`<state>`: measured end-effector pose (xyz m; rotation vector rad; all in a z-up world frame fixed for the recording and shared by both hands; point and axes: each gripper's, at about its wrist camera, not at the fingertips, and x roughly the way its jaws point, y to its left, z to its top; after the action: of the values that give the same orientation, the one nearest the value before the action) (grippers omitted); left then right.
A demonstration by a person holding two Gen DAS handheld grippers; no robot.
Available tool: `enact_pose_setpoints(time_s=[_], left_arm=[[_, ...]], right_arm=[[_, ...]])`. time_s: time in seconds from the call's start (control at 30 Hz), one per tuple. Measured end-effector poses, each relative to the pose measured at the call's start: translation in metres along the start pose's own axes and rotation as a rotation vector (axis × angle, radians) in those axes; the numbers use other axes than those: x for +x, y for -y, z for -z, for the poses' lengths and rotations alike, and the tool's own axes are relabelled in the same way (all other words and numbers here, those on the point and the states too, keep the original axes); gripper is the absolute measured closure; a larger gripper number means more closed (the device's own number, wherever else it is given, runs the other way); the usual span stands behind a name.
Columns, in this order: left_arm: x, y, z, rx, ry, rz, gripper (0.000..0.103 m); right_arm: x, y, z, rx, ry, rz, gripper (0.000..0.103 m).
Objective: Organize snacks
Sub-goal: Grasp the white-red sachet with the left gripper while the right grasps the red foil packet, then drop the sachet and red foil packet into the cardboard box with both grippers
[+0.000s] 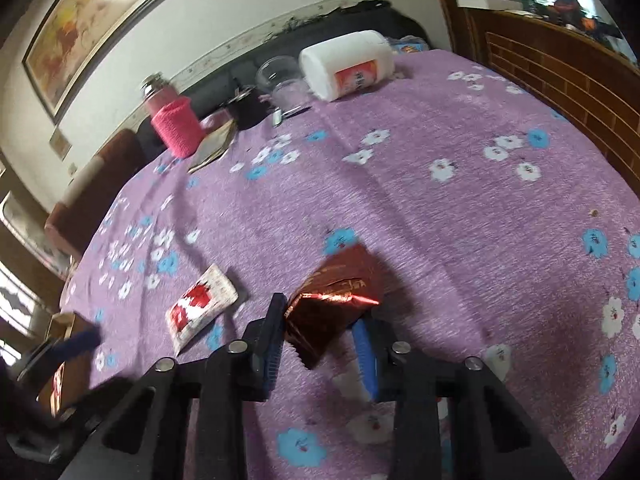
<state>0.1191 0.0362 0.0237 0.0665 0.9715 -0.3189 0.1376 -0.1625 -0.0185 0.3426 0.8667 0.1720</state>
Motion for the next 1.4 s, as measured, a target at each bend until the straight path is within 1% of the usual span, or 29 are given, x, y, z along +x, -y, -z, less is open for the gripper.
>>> enact_pose_setpoints(time_s=[0.03, 0.13, 0.17, 0.3, 0.37, 0.4, 0.43, 0.47, 0.5, 0.53, 0.6, 0.77, 0.9, 1.07, 1.2, 1.27, 1.3, 1.33, 1.4], left_arm=[[0.006, 0.004, -0.003, 0.022, -0.002, -0.006, 0.000], [0.021, 0.020, -0.011, 0.135, 0.006, -0.052, 0.000], [0.028, 0.026, -0.013, 0.182, 0.006, -0.078, 0.000], [0.042, 0.033, -0.016, 0.283, 0.002, -0.142, 0.000], [0.046, 0.034, -0.016, 0.313, -0.004, -0.146, 0.000], [0.045, 0.033, -0.017, 0.312, -0.003, -0.134, 0.005], [0.044, 0.030, -0.017, 0.298, -0.010, -0.098, 0.018], [0.044, 0.028, -0.018, 0.283, -0.018, -0.060, 0.027], [0.044, 0.026, -0.019, 0.259, -0.029, -0.002, 0.046], [0.043, 0.026, -0.020, 0.254, -0.024, -0.003, 0.060], [0.042, 0.030, -0.020, 0.258, -0.027, -0.003, 0.076], [0.033, 0.036, -0.012, 0.248, -0.033, -0.001, 0.077], [0.005, 0.029, -0.001, 0.178, 0.012, 0.021, 0.077], [-0.058, 0.004, 0.025, 0.041, 0.097, 0.050, 0.077], [-0.116, -0.037, 0.063, -0.104, 0.154, 0.043, 0.077], [-0.146, -0.063, 0.087, -0.189, 0.184, 0.027, 0.077], [-0.153, -0.072, 0.093, -0.215, 0.192, 0.021, 0.077], [-0.167, -0.088, 0.108, -0.267, 0.208, 0.010, 0.077], [-0.185, -0.113, 0.128, -0.344, 0.226, -0.007, 0.076]], right_arm=[[-0.001, -0.001, 0.000, -0.006, 0.001, -0.001, 0.072], [-0.003, 0.003, -0.001, 0.013, -0.005, -0.028, 0.073], [-0.004, 0.005, -0.002, 0.024, -0.007, -0.037, 0.073], [-0.007, 0.009, -0.004, 0.037, -0.003, -0.036, 0.073], [-0.007, 0.012, -0.006, 0.050, -0.006, -0.046, 0.073], [-0.009, 0.012, -0.006, 0.055, -0.003, -0.051, 0.073], [-0.010, 0.013, -0.007, 0.058, 0.001, -0.054, 0.073], [-0.012, 0.013, -0.008, 0.059, 0.005, -0.059, 0.073], [-0.015, 0.013, -0.008, 0.061, 0.010, -0.065, 0.073], [-0.016, 0.013, -0.009, 0.061, 0.013, -0.069, 0.073], [-0.017, 0.012, -0.009, 0.060, 0.016, -0.071, 0.073], [-0.019, 0.011, -0.009, 0.064, 0.020, -0.077, 0.073], [-0.027, 0.005, -0.009, 0.043, 0.045, -0.093, 0.073], [-0.035, -0.011, -0.004, -0.017, 0.072, -0.090, 0.073], [-0.039, -0.025, 0.004, -0.056, 0.070, -0.104, 0.073], [-0.040, -0.038, 0.011, -0.100, 0.071, -0.091, 0.073], [-0.040, -0.044, 0.014, -0.121, 0.071, -0.084, 0.073], [-0.040, -0.051, 0.017, -0.140, 0.067, -0.084, 0.073], [-0.040, -0.071, 0.025, -0.163, 0.035, -0.111, 0.073]])
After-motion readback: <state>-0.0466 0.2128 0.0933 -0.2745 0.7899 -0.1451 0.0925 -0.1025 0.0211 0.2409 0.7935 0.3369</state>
